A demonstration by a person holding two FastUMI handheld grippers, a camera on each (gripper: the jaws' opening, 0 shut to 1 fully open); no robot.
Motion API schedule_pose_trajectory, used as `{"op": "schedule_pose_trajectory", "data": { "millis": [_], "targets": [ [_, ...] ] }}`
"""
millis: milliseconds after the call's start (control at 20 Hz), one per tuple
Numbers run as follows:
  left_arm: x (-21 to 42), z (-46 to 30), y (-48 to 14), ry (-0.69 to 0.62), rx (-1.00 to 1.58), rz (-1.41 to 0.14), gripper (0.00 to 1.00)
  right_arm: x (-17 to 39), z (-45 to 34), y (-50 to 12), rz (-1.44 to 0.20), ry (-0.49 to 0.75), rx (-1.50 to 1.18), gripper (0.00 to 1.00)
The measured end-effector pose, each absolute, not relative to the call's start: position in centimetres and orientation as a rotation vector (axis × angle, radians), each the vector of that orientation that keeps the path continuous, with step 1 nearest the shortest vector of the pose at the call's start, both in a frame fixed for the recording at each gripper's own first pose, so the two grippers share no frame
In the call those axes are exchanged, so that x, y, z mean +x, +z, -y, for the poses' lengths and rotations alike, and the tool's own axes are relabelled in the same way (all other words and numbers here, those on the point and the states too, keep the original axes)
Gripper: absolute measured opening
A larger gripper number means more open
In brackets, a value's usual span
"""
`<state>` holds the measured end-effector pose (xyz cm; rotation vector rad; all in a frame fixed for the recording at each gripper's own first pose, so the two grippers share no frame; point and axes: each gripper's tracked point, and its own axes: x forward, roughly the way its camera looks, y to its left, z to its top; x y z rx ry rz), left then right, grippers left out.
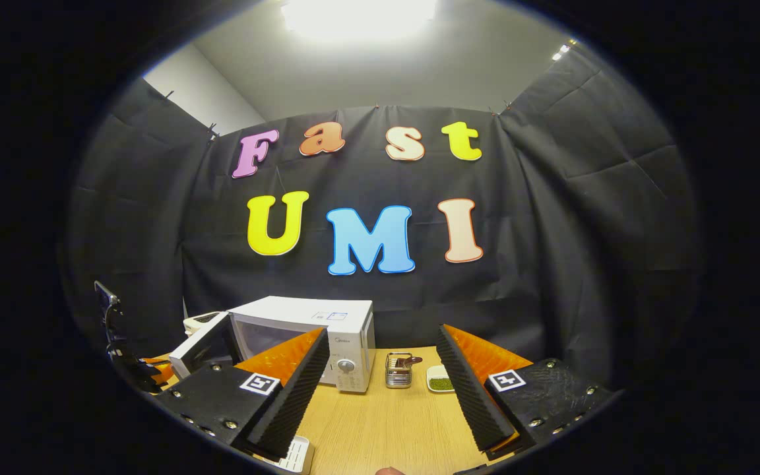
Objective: Open the microwave oven with the left hand, put the food in, and close the microwave oven.
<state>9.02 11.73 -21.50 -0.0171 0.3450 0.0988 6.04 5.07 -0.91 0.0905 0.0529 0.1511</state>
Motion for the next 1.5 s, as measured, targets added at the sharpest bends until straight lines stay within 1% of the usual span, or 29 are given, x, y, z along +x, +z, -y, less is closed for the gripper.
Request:
{"op": "schedule_pose_trajectory", "data": {
  "millis": [300, 450, 750, 1500],
  "targets": [
    [12.3, -7.8, -21.0, -0.028, -0.001, -0.335, 0.07, 6.6, -5.1, -0.9, -0.066, 0.13, 0.106, 0.99],
    [14.0, -6.3, -20.9, -0.086, -0.004, -0.327, 0.07, 7.4, -4.9, -1.0, -0.069, 0.097, 0.093, 0.99],
    [16.6, -2.5, -20.4, -0.242, -0.043, -0.317, 0.07, 8.7, -5.2, -0.7, -0.07, 0.057, 0.07, 0.99],
    [24.8, 3.8, -19.8, -0.403, -0.054, -0.281, 0.07, 9.3, -2.3, -1.5, -0.099, -0.1, 0.068, 0.99]
  ]
}}
